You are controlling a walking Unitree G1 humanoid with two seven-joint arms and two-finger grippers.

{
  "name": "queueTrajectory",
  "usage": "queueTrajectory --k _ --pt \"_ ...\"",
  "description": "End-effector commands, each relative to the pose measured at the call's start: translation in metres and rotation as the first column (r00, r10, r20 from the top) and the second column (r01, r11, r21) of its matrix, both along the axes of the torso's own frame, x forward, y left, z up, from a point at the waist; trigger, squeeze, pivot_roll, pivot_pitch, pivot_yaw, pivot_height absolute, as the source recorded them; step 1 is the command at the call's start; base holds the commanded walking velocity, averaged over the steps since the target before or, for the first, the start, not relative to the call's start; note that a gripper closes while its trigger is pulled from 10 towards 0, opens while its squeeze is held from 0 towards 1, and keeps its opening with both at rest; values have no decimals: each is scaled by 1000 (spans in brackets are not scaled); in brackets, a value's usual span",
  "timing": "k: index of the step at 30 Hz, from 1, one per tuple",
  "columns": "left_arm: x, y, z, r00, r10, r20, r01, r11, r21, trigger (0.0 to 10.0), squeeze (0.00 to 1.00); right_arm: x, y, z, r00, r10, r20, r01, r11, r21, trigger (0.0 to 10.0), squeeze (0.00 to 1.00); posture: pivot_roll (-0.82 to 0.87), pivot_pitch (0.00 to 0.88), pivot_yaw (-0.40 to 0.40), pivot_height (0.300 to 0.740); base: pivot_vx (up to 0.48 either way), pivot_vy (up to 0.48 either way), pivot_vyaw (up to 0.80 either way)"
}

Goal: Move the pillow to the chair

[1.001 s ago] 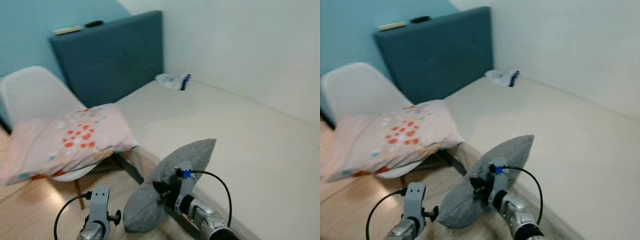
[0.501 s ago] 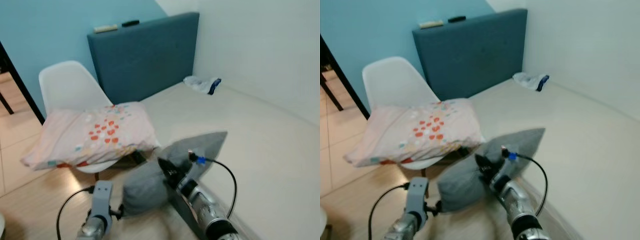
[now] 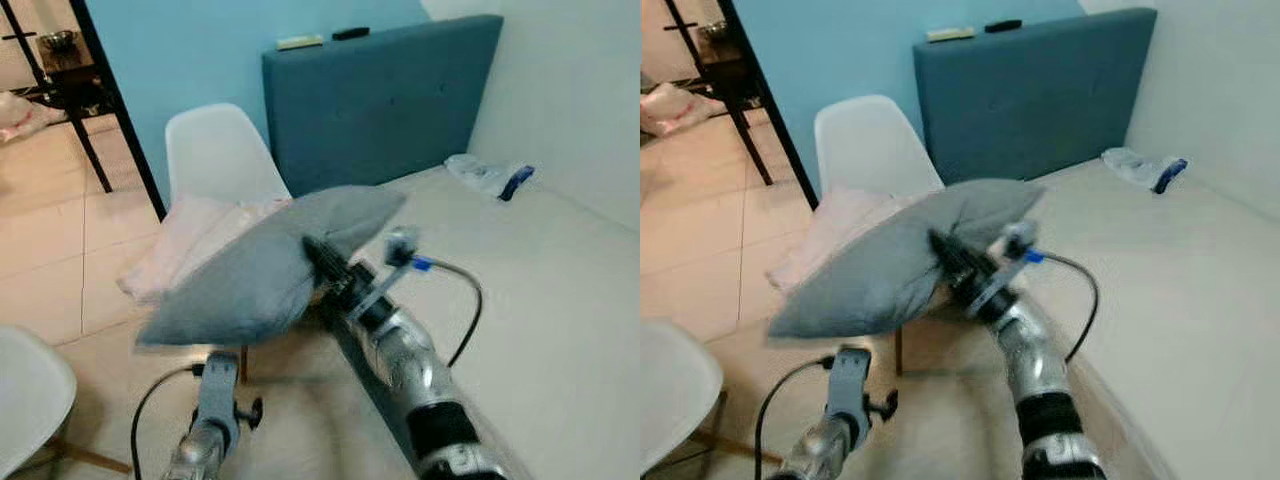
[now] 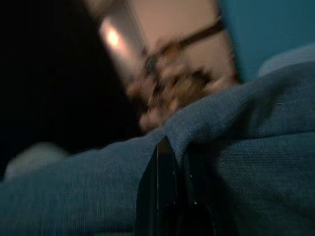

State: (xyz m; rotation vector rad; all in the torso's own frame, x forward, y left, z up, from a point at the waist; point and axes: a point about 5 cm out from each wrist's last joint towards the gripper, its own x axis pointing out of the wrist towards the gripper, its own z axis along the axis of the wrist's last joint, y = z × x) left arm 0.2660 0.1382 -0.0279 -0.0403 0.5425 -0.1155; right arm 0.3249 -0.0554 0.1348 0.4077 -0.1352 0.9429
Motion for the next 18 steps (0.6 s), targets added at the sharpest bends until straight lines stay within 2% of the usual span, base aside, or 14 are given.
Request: queueTrajectory --k 1,3,14,18 --pt "5 4 5 999 11 39 -11 1000 14 10000 0 -1 10 -6 1000 0 20 2 996 -90 10000 0 2 0 -4 740 0 0 738" --pt "9 4 10 997 22 70 -22 1000 3 10000 0 -1 6 -9 998 -69 -4 69 992 -107 10000 0 1 0 -2 740 0 0 716" --pt "10 16 12 995 55 86 -57 998 16 10000 0 0 -6 -15 986 -165 -12 161 975 -155 10000 0 1 0 2 740 0 0 718" --pt "9 15 11 996 49 81 -50 999 13 10000 0 1 -7 -18 985 -175 -8 170 968 -185 10000 0 0 0 1 740 0 0 719"
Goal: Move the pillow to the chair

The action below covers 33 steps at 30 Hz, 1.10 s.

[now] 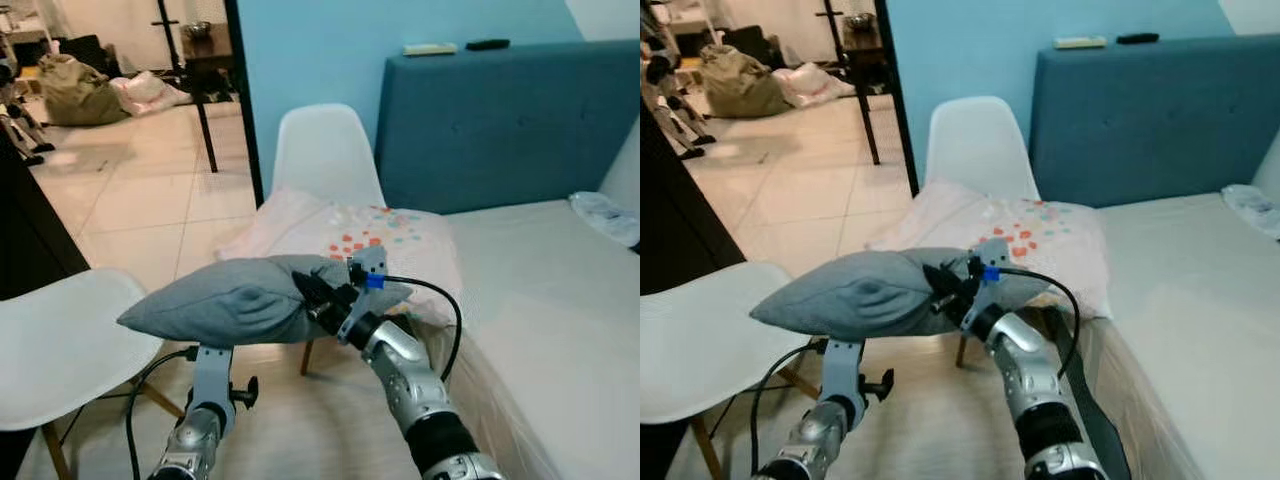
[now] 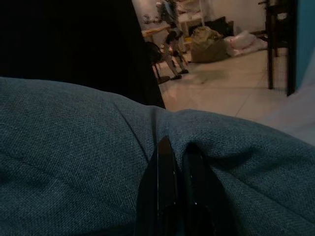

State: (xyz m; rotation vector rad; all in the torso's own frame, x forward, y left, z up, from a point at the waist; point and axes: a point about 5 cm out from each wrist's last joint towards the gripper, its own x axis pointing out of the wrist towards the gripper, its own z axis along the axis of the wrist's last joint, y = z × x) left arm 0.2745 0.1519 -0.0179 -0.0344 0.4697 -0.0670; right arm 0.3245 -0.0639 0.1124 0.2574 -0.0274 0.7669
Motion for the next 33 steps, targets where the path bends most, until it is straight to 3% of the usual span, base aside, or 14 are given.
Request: queueTrajectory --k 1,13,17,26,33 --pt "1 1 1 1000 3 8 -3 1000 0 10000 0 1 2 4 999 -1 39 1 1000 -11 10000 0 0 0 1 740 0 0 719" --pt "3 -7 3 1000 -7 11 7 1000 -26 10000 0 2 2 -3 999 -36 23 38 995 -91 10000 0 2 0 -2 740 0 0 711" --pt "3 -8 2 1000 -26 10 26 999 -20 10000 0 8 -3 -6 994 -113 2 113 986 -119 10000 0 1 0 0 740 0 0 178" --pt "3 -12 3 999 -34 16 34 999 -33 10000 0 7 -5 -8 993 -120 -10 117 985 -128 10000 0 2 0 4 740 0 -480 0" --pt "3 -15 3 999 -44 18 45 998 -46 10000 0 8 -7 -10 993 -119 -13 116 983 -145 10000 0 0 0 7 740 0 -480 800"
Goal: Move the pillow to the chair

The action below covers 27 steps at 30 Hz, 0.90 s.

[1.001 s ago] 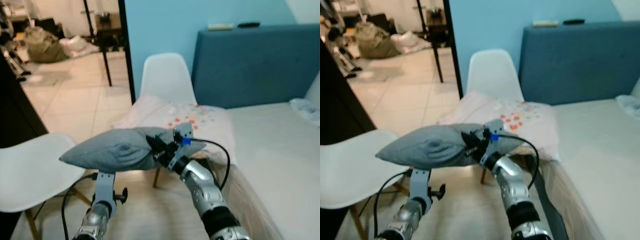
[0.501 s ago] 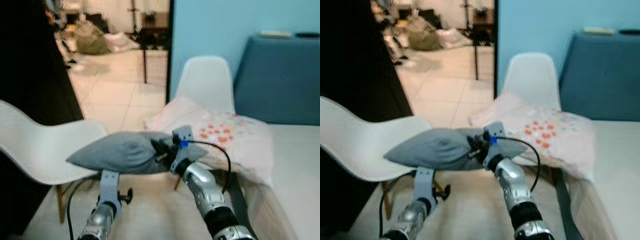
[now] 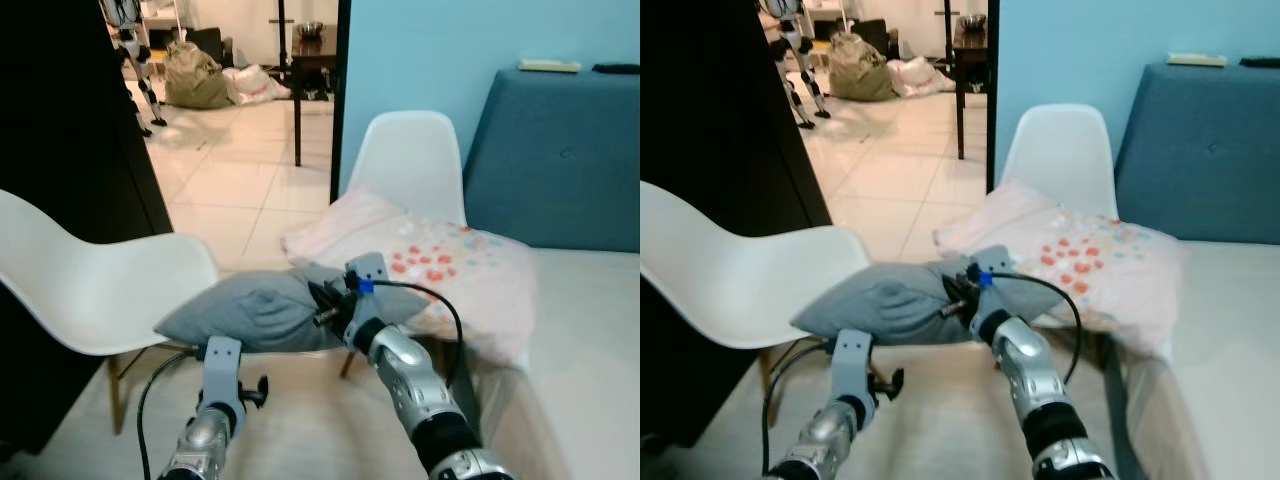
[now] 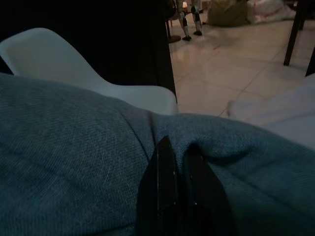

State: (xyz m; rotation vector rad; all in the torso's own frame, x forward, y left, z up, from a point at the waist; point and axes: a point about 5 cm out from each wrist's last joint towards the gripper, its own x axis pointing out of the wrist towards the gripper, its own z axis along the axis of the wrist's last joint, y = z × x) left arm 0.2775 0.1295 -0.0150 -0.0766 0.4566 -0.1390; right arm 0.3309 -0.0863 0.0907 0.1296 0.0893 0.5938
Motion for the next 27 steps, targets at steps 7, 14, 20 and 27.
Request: queueTrajectory --k 7,14,20,27 --pt "-1 6 -1 1000 8 -1 -8 1000 11 10000 0 1 14 3 999 28 19 -27 998 -54 10000 0 -3 0 0 740 0 -480 229" --pt "-1 7 -1 1000 29 -4 -29 1000 0 10000 0 -2 16 3 996 86 30 -85 995 -48 10000 0 -4 0 -6 740 0 -403 0" --pt "-2 7 -2 999 37 -12 -37 999 -15 10000 0 -6 18 0 989 140 40 -135 986 -96 10000 0 -5 0 -6 740 0 0 648" --pt "-10 11 -10 997 55 -52 -55 998 -13 10000 0 -9 20 -3 987 160 30 -157 983 -97 10000 0 -7 0 -9 740 0 0 778"
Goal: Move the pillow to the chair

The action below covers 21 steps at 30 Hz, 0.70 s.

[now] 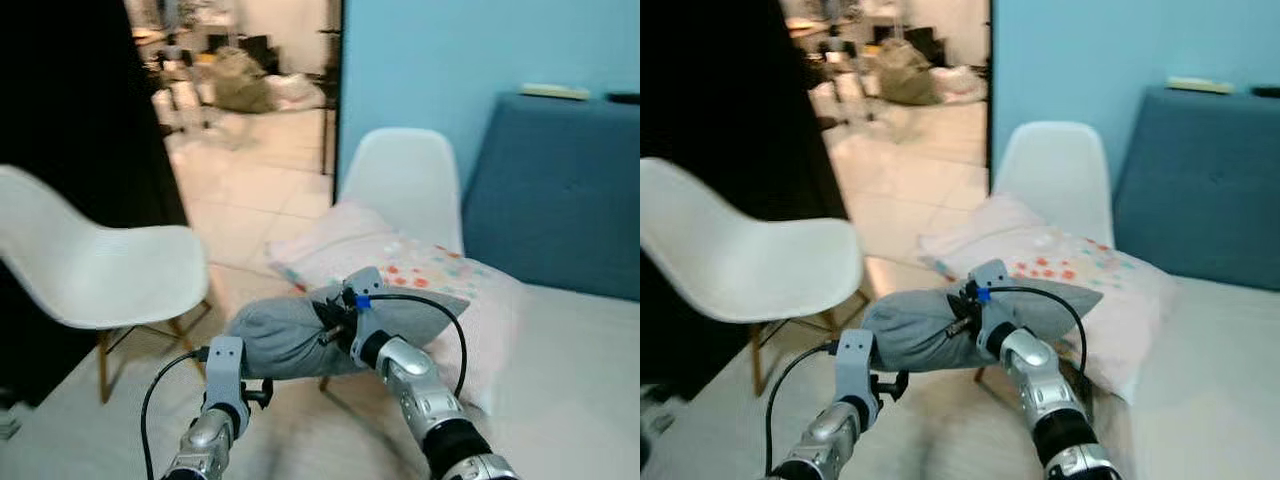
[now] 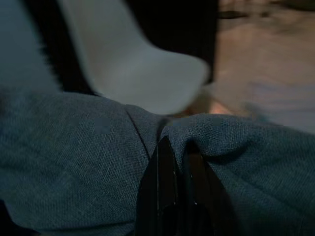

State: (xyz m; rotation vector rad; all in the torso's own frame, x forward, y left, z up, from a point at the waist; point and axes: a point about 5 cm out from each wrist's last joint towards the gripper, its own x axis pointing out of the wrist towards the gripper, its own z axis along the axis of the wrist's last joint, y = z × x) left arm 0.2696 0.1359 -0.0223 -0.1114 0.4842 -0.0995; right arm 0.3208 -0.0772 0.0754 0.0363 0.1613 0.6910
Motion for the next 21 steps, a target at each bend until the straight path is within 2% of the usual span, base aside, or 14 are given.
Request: queueTrajectory --k 1,11,14,16,18,21 --pt "-4 5 -4 1000 10 -28 -10 1000 9 10000 0 0 11 11 996 63 67 -63 998 8 10000 0 -7 0 -9 740 0 0 781" --pt "-15 7 -14 997 15 -81 -13 1000 21 10000 0 -6 13 0 995 94 34 -93 995 -31 10000 0 -4 0 -12 740 0 0 776" --pt "-22 8 -20 993 0 -118 3 1000 28 10000 0 -12 10 -18 996 77 -36 -79 995 -67 10000 0 -1 0 -15 740 0 0 775" --pt "-27 9 -24 990 7 -141 -3 1000 30 10000 0 -19 2 -40 993 31 -111 -46 990 -130 10000 0 6 0 -19 740 0 0 775" --pt "-28 9 -25 990 8 -144 -4 1000 31 10000 0 -21 0 -44 992 19 -125 -37 989 -142 10000 0 6 0 -19 740 0 0 775" --pt "-34 13 -29 986 21 -167 -14 999 45 10000 0 -30 -16 -68 967 -121 -225 80 979 -186 10000 0 15 0 -21 740 0 0 260"
